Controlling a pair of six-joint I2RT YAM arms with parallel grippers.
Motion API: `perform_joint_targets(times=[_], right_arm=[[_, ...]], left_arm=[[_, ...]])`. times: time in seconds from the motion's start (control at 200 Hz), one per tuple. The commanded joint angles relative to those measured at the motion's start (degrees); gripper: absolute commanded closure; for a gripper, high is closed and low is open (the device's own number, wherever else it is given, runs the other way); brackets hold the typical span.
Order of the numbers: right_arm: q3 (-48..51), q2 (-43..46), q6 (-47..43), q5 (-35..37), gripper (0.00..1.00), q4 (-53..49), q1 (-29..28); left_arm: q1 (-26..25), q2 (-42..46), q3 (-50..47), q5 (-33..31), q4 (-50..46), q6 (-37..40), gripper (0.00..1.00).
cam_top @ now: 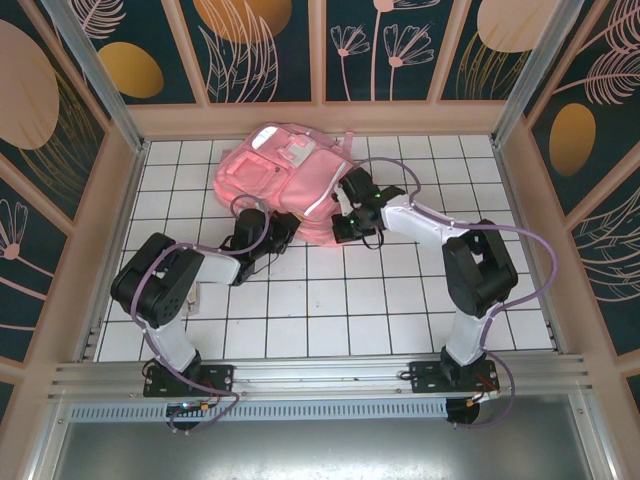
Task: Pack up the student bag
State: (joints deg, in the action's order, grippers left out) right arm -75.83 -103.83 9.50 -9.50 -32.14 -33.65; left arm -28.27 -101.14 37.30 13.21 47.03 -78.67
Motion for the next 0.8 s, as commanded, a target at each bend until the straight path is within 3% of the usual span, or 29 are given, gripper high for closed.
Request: perform_joint_targets(times=[0.0, 0.185, 0.245, 0.475, 0.66, 0.705, 0.795], right_arm=[[-2.6, -0.8, -3.1, 19.0, 1.00, -11.7, 5.3], [-3.7, -2.5, -2.2, 27.6, 1.00, -10.5, 7.5], [-4.1, -3.7, -2.5, 26.9, 1.00, -10.8, 7.6], [1.2, -0.5, -2.3, 7.2, 1.00, -7.0, 5.6], [1.8, -0.9, -2.1, -6.6, 1.00, -3.6, -1.2], [0.6, -2.1, -1.7, -9.2, 1.00, -2.6, -3.2], [-2.9, -5.6, -0.8, -12.8, 1.00, -0.1, -7.1]], left_arm=[[1.4, 2.6, -0.8, -0.7, -5.2, 4.5, 1.00], [1.5, 6.5, -0.3, 0.9, -10.4, 10.5, 1.00], [1.9, 7.0, 0.7, 1.9, -12.7, 13.6, 1.00], [9.7, 1.7, 8.8, 6.0, -18.6, 23.4, 1.00], [12.1, -7.6, 23.2, 7.4, -22.1, 28.1, 1.00], [12.1, -9.8, 26.8, 7.9, -22.5, 28.0, 0.91], [12.2, -13.0, 32.5, 9.0, -23.9, 27.0, 0.56]])
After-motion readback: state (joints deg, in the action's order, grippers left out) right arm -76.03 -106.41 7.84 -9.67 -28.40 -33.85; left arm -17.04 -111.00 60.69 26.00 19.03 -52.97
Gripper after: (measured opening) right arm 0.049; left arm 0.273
